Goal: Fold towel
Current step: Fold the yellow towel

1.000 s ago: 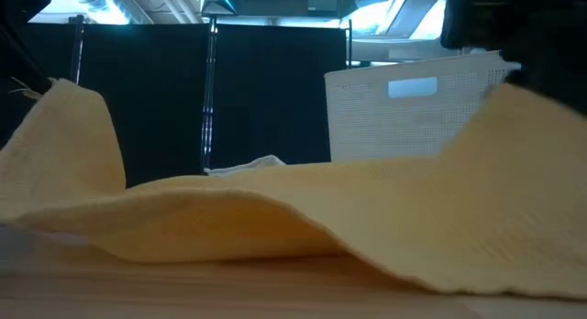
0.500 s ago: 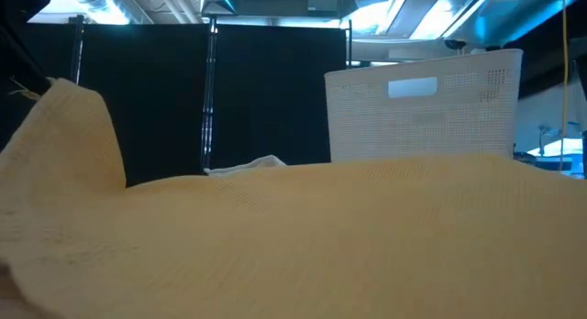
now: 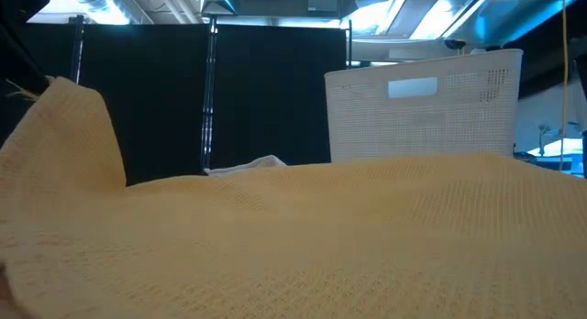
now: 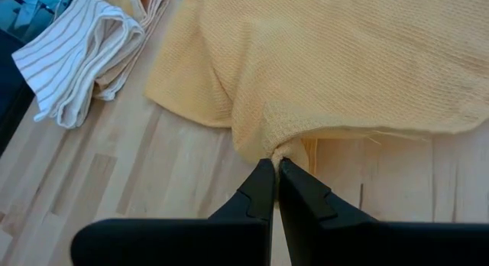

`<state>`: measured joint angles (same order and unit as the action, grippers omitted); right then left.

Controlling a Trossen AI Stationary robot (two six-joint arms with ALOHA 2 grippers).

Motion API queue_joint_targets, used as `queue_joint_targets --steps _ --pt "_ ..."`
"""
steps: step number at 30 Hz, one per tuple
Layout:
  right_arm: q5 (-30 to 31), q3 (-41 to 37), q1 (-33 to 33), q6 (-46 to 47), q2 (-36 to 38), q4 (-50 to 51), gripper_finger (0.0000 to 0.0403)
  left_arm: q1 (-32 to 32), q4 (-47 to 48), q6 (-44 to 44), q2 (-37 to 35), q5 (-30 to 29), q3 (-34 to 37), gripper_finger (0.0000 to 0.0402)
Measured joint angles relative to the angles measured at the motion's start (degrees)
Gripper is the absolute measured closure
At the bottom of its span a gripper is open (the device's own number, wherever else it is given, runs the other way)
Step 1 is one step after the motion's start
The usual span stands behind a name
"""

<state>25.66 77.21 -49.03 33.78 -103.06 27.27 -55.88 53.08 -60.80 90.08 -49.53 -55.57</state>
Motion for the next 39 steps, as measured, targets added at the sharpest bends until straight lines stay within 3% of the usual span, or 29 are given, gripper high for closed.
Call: queue_joint_targets --steps 4,11,22,31,34,39 --pt "-8.90 -0.02 -0.11 -6.20 -7.00 -9.87 0.0196 0.00 -0.01 0.06 -0.04 -0.01 0.00 0.0396" --pt "-13.08 0.90 -0.70 -15.64 -17.00 -20.72 0.0197 0.00 0.01 0.13 -0.04 -0.02 0.00 0.0396" --pt "-16.08 4.63 -0.99 -22.00 -19.68 -11.37 0.0251 0.00 -0.01 0.11 -0.04 -0.05 0.00 0.0396" --pt "-14.97 4.87 -0.92 -29.53 -21.19 -10.15 0.0261 -0.01 -0.05 -0.28 -0.04 -0.03 0.00 0.0396" --pt "-13.29 4.86 -1.00 -29.33 -21.28 -10.41 0.0288 0.00 -0.07 -0.28 -0.04 -0.03 0.00 0.0396" --pt "-12.77 5.44 -0.92 -26.01 -21.67 -10.94 0.0377 0.00 -0.15 -0.31 -0.04 -0.02 0.00 0.0396"
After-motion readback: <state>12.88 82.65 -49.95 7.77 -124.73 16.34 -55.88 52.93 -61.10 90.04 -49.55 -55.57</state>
